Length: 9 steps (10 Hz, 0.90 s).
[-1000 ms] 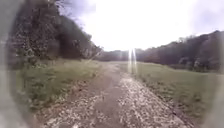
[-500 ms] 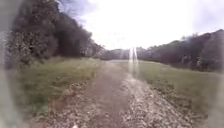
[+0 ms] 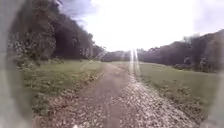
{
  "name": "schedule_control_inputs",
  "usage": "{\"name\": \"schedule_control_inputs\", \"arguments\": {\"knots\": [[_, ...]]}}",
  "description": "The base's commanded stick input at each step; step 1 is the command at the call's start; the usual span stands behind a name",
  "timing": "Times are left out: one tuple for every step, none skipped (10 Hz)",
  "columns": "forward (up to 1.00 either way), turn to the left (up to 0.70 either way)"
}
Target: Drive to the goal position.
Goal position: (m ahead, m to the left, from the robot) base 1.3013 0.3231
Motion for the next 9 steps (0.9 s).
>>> {"name": "schedule_control_inputs", "arguments": {"knots": [[0.85, -0.31], [0.85, -0.14], [0.85, 0.00], [0.85, 0.00], [0.85, 0.00], [0.85, 0.00], [0.85, 0.00], [0.85, 0.00], [0.85, 0.00]]}}
